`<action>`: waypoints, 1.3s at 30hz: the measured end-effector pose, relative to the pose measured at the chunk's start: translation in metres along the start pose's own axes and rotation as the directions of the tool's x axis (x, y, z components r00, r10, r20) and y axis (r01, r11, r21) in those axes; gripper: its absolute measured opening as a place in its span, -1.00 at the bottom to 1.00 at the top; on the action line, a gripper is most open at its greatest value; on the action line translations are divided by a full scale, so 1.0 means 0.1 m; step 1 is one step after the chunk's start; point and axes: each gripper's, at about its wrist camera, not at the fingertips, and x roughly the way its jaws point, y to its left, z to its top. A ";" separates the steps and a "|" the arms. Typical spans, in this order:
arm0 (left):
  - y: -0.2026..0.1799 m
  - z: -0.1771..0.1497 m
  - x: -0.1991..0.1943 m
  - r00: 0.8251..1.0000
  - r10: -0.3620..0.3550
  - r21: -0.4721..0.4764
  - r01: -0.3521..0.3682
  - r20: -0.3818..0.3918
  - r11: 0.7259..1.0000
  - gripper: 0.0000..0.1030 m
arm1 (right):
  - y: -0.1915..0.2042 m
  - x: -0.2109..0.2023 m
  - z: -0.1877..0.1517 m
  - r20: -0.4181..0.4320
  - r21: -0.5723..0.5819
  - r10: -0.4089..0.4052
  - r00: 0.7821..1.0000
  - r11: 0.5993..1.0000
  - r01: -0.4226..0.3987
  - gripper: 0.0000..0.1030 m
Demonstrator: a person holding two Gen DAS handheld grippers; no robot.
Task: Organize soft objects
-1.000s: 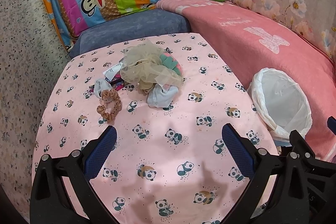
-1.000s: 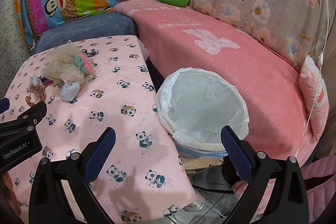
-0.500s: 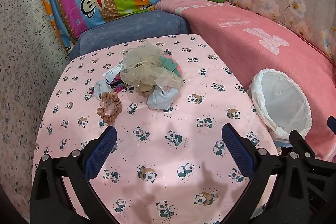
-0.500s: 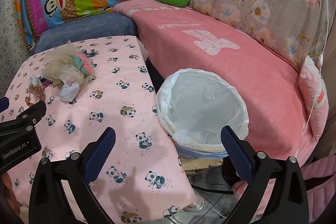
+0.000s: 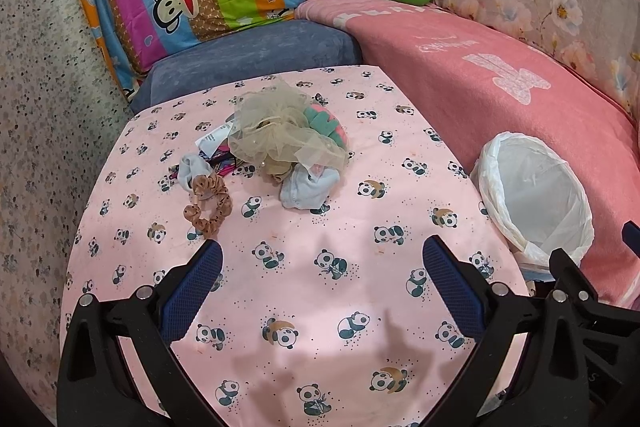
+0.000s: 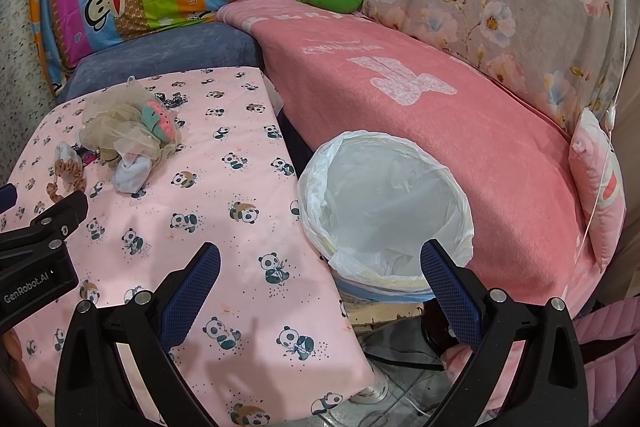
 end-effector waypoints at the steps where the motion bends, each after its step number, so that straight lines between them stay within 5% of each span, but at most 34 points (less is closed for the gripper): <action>1: 0.00 0.00 0.00 1.000 0.001 0.000 -0.001 0.000 1.000 0.86 | 0.00 0.00 0.00 0.000 0.000 0.000 1.000 1.000 0.000 0.87; 39: -0.05 0.00 0.07 1.000 -0.013 -0.005 0.013 0.002 1.000 0.86 | 0.03 -0.02 0.04 0.007 -0.005 -0.013 1.000 1.000 0.013 0.87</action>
